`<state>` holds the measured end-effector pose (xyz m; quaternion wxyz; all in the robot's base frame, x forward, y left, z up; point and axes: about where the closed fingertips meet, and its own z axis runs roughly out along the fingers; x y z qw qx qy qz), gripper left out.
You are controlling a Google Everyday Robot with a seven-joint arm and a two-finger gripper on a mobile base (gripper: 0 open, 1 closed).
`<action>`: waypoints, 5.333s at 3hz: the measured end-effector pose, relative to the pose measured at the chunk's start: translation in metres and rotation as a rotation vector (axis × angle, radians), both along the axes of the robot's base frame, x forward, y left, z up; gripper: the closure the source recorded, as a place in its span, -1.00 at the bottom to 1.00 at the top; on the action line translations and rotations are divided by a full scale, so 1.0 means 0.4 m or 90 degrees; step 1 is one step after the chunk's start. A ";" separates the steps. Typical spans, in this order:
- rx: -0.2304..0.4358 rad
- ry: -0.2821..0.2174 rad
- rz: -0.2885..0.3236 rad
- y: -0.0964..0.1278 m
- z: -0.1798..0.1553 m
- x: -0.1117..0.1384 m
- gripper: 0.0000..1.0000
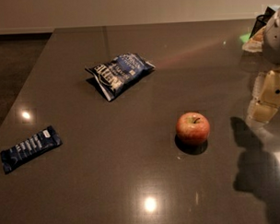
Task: Pick rxbar blueberry
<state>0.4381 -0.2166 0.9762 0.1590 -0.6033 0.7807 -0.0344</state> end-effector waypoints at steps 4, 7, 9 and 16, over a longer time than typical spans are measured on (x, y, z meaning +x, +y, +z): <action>0.095 0.002 0.169 0.286 -0.010 0.083 -1.00; 0.137 0.024 0.331 0.646 -0.076 0.083 -1.00; 0.110 0.073 0.425 0.853 -0.183 0.059 -1.00; 0.072 0.167 0.528 1.157 -0.375 0.001 0.14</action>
Offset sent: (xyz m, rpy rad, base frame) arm 0.0113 0.0293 -0.0008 0.0532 0.0092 0.0745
